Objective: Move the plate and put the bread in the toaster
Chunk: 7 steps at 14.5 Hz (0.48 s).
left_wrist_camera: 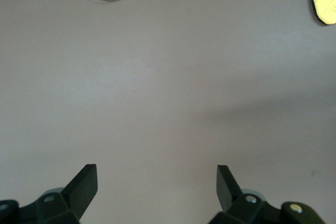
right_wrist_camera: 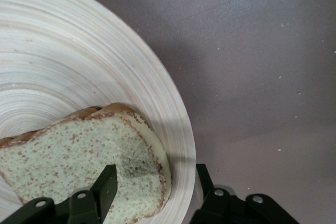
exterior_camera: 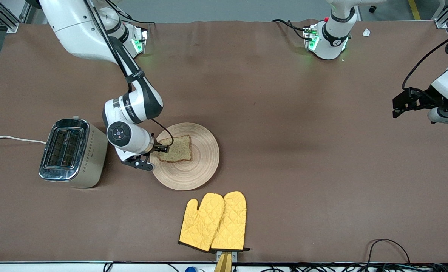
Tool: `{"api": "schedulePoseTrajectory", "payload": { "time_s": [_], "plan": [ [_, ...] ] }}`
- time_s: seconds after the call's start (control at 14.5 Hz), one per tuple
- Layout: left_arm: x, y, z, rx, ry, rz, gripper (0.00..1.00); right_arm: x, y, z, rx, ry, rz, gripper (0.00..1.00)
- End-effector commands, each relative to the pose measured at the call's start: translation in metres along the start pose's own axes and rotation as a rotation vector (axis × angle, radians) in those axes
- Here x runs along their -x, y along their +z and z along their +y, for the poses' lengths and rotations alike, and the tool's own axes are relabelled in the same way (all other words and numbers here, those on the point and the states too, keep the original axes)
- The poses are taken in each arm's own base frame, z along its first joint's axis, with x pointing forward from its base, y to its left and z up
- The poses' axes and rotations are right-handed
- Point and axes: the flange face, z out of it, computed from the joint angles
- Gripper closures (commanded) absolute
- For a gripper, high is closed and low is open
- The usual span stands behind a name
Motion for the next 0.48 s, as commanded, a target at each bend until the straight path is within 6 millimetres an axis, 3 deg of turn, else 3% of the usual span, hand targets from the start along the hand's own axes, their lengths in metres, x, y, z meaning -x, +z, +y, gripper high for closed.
{"api": "schedulePoseTrajectory", "payload": {
  "time_s": [0.0,0.28,0.41],
  "plan": [
    [0.0,-0.003,-0.007,0.023,-0.103,-0.014,0.0,0.006,0.0,-0.002,-0.022,0.005,-0.015,0.35],
    [0.0,-0.006,0.007,0.018,-0.173,-0.018,0.0,0.007,0.001,-0.005,-0.028,0.006,-0.016,0.43],
    [0.002,-0.01,0.004,0.021,-0.178,-0.012,0.0,0.006,0.008,-0.005,-0.036,0.016,-0.031,0.45]
  ]
}}
